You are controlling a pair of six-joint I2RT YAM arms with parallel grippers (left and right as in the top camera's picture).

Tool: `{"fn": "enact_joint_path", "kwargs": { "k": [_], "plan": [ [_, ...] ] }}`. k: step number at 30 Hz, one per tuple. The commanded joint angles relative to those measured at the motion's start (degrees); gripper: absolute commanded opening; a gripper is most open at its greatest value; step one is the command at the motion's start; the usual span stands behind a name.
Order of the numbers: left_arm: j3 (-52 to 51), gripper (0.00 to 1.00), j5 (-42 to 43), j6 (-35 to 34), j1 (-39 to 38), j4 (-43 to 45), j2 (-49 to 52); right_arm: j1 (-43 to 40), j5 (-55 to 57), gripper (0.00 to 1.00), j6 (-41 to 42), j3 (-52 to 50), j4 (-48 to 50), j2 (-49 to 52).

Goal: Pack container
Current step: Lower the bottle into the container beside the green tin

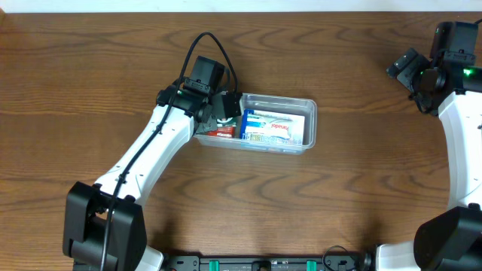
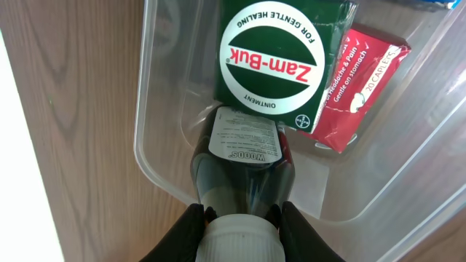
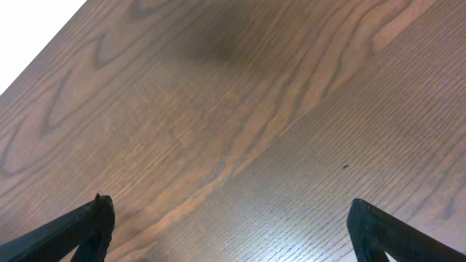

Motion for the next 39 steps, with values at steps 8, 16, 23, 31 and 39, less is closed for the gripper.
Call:
{"fn": "enact_joint_path", "kwargs": {
  "k": [8,16,23,31,39],
  "plan": [
    [0.0,0.06,5.0,0.4,-2.3,0.6,0.5,-0.2,0.2,0.99,-0.5,0.2,0.1,0.0],
    [0.0,0.06,9.4,0.4,-4.4,2.4,0.5,-0.2,0.2,0.99,-0.5,0.2,0.1,0.0],
    [0.0,0.06,9.7,0.4,-4.4,2.3,0.5,-0.2,0.2,0.99,-0.5,0.2,0.1,0.0],
    [0.0,0.06,10.3,0.4,-4.1,2.3,0.5,-0.2,0.2,0.99,-0.5,0.2,0.1,0.0],
    [0.0,0.06,2.2,0.4,-3.8,1.0,0.5,-0.2,0.2,0.99,-0.5,0.2,0.1,0.0]
  ]
}}
